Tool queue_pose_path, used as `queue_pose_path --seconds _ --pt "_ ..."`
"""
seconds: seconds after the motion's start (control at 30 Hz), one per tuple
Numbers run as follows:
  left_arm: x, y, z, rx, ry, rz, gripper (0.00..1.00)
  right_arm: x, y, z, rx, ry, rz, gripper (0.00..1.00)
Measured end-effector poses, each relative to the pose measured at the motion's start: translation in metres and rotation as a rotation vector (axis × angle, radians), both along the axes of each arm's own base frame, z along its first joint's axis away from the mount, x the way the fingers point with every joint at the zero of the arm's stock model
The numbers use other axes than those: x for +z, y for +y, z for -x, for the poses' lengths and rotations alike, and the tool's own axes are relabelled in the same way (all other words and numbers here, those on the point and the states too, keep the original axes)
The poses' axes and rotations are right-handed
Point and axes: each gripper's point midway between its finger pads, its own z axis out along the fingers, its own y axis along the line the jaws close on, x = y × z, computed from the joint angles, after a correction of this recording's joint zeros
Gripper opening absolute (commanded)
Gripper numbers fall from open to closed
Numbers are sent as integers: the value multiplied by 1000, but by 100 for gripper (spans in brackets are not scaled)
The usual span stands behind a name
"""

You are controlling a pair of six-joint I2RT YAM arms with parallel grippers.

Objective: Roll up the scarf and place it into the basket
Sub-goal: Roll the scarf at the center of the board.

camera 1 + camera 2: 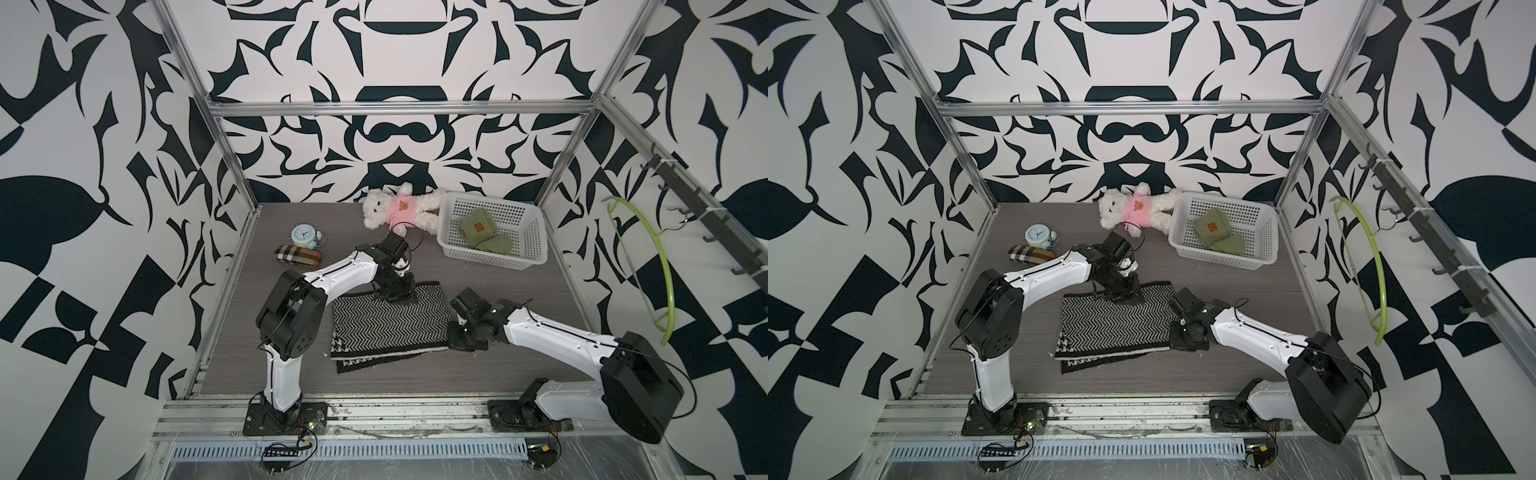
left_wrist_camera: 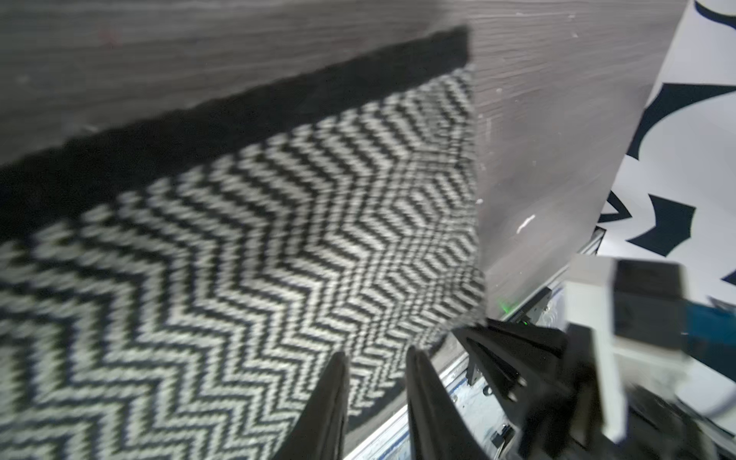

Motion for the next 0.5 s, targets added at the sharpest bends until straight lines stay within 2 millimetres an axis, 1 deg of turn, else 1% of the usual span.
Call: queue_pose_path --seconds 0.13,0.33,0.47,0.5 --pt "-19 6 6 15 44 -33 29 7 4 -5 30 -3 7 0" --pt "-42 6 8 30 89 -54 29 8 8 -7 54 4 14 0" --pt "-48 3 9 31 103 -48 29 10 15 -5 80 12 10 0" --pt "-48 2 9 29 104 -44 29 11 18 -5 88 17 9 13"
